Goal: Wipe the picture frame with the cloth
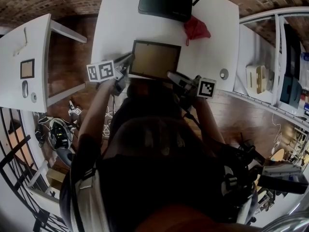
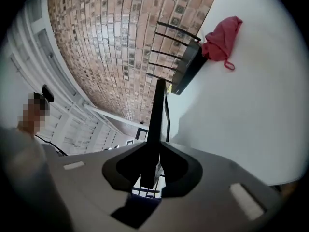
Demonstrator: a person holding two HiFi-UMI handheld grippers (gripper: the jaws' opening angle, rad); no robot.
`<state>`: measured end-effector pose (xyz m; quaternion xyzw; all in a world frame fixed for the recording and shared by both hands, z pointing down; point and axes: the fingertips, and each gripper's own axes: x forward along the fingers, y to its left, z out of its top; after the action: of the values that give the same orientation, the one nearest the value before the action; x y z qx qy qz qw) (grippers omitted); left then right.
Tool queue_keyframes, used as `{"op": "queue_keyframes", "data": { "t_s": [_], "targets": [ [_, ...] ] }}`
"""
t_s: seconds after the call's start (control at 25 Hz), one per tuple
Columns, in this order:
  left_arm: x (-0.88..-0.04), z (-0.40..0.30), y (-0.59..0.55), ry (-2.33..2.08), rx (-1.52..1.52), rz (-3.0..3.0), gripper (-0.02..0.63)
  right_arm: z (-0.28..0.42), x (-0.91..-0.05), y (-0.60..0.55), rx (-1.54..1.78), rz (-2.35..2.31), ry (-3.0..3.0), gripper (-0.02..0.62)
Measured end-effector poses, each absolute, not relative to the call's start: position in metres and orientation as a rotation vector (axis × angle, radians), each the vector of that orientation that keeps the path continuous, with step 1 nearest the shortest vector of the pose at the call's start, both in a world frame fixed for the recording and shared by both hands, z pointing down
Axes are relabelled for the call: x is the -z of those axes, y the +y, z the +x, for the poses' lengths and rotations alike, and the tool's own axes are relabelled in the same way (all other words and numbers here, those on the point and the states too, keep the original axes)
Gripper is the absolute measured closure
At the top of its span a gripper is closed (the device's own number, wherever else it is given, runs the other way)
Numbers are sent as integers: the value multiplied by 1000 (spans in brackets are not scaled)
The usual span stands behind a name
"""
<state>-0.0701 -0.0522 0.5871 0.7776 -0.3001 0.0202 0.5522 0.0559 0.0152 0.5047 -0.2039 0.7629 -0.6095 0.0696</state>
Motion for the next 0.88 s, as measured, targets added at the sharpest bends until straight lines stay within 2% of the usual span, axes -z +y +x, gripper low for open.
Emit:
{"op": "queue_keyframes", "data": {
  "t_s": [0.4,0.48,0.52,0.6,0.68,0.8,0.88],
  "targets": [
    [-571,-55,-52,-610,-20,1889,551,80,-492,-5,1764,-1013,2287,534],
    [-554,-47,-50,-558,-2,1926,527,86,-486,-9,1688,-1106,2384,534],
    [-542,-40,-50,-530,12,1950,504,86,-482,-12,1645,-1143,2441,534],
    [-515,-23,-50,-471,33,1999,391,84,-475,-17,1559,-1218,2549,534],
    [-490,-2,-50,-405,56,2039,317,77,-469,-19,1490,-1265,2633,534],
    [-459,19,-55,-346,131,2059,273,65,-462,-21,1406,-1293,2743,535],
    [-447,25,-57,-340,157,2070,267,59,-457,-21,1346,-1313,2800,535]
  ]
}}
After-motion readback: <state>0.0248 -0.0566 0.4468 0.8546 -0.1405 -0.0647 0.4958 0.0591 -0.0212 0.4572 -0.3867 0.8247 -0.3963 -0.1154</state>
